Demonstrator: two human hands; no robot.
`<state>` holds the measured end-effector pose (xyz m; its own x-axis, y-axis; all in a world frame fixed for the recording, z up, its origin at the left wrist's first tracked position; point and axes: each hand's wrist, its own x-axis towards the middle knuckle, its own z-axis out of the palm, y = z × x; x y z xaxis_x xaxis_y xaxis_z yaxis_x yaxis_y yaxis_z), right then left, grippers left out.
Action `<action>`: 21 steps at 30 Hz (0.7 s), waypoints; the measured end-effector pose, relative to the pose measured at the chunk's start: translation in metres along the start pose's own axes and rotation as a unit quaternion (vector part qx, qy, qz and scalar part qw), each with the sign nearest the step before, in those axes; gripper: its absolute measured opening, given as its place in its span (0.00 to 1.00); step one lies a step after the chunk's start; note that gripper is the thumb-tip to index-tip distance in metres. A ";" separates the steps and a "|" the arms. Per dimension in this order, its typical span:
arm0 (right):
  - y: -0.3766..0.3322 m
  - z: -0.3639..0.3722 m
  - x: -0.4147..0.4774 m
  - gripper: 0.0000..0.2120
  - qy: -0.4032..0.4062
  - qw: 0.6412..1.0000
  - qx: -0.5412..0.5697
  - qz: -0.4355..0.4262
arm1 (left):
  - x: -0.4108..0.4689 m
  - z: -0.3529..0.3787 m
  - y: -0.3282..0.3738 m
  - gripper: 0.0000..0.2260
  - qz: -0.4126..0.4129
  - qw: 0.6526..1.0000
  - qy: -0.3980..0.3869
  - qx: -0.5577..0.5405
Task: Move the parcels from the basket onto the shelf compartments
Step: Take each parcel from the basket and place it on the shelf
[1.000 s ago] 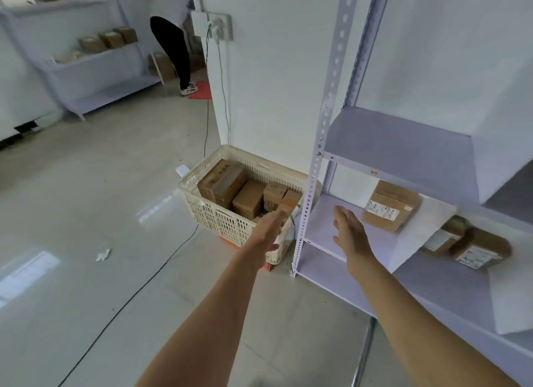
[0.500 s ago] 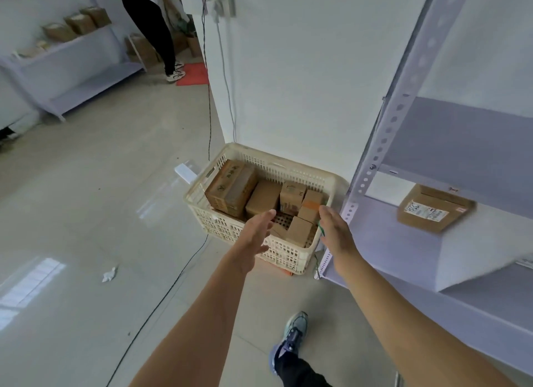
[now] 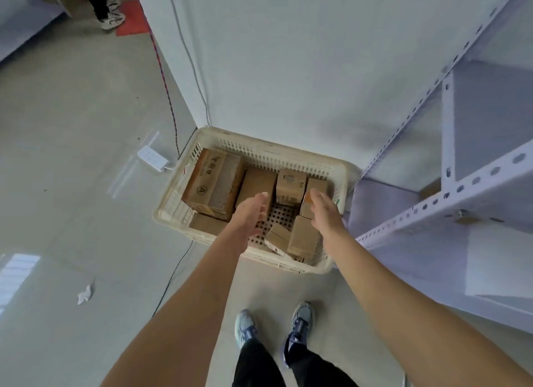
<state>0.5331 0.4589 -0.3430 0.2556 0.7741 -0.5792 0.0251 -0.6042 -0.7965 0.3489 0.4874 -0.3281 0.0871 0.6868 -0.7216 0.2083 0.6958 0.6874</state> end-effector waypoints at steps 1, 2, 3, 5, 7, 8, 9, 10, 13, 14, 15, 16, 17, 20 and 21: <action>-0.001 0.005 0.013 0.27 0.009 1.000 0.003 0.006 | 0.015 -0.003 0.002 0.19 -0.007 1.000 -0.005 0.000; -0.001 0.009 0.026 0.27 0.017 1.000 0.006 0.012 | 0.030 -0.007 0.004 0.18 -0.014 1.000 -0.010 0.003; 0.000 0.015 0.040 0.28 0.022 1.000 0.009 0.020 | 0.046 -0.011 0.006 0.18 -0.022 1.000 -0.015 0.007; 0.003 0.027 0.068 0.28 0.036 0.999 0.010 0.034 | 0.081 -0.020 0.009 0.17 -0.039 0.999 -0.021 0.013; 0.011 0.039 0.095 0.28 0.052 0.997 0.010 0.054 | 0.118 -0.028 0.009 0.18 -0.056 0.998 -0.033 0.027; 0.014 0.045 0.110 0.28 0.061 0.996 0.013 0.062 | 0.137 -0.032 0.011 0.19 -0.063 0.997 -0.039 0.034; 0.018 0.052 0.127 0.29 0.073 0.994 0.017 0.075 | 0.160 -0.036 0.011 0.20 -0.074 0.995 -0.044 0.042; 0.020 0.057 0.136 0.29 0.079 0.993 0.022 0.084 | 0.174 -0.039 0.010 0.21 -0.078 0.995 -0.045 0.049; 0.026 0.071 0.170 0.29 0.099 0.989 0.027 0.108 | 0.222 -0.044 0.010 0.23 -0.088 0.993 -0.059 0.059; 0.029 0.074 0.182 0.29 0.106 0.987 0.027 0.115 | 0.238 -0.044 0.009 0.24 -0.092 0.992 -0.064 0.060; 0.032 0.077 0.194 0.29 0.108 0.986 0.029 0.122 | 0.253 -0.043 0.007 0.25 -0.098 0.991 -0.070 0.062; 0.035 0.079 0.205 0.29 0.111 0.985 0.032 0.125 | 0.267 -0.041 0.006 0.26 -0.103 0.990 -0.075 0.064; 0.038 0.080 0.216 0.29 0.117 0.984 0.037 0.126 | 0.281 -0.038 0.004 0.26 -0.106 0.989 -0.080 0.064; 0.049 0.083 0.248 0.29 0.132 0.980 0.047 0.139 | 0.315 -0.026 0.000 0.26 -0.115 0.986 -0.096 0.067; 0.053 0.084 0.257 0.30 0.133 0.979 0.047 0.145 | 0.325 -0.023 -0.002 0.26 -0.119 0.985 -0.101 0.068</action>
<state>0.5189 0.6418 -0.5490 0.4826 0.4877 -0.7275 -0.1723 -0.7616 -0.6248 0.3548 0.7135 -0.5621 0.2095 0.4416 -0.8724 0.3735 0.7884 0.4888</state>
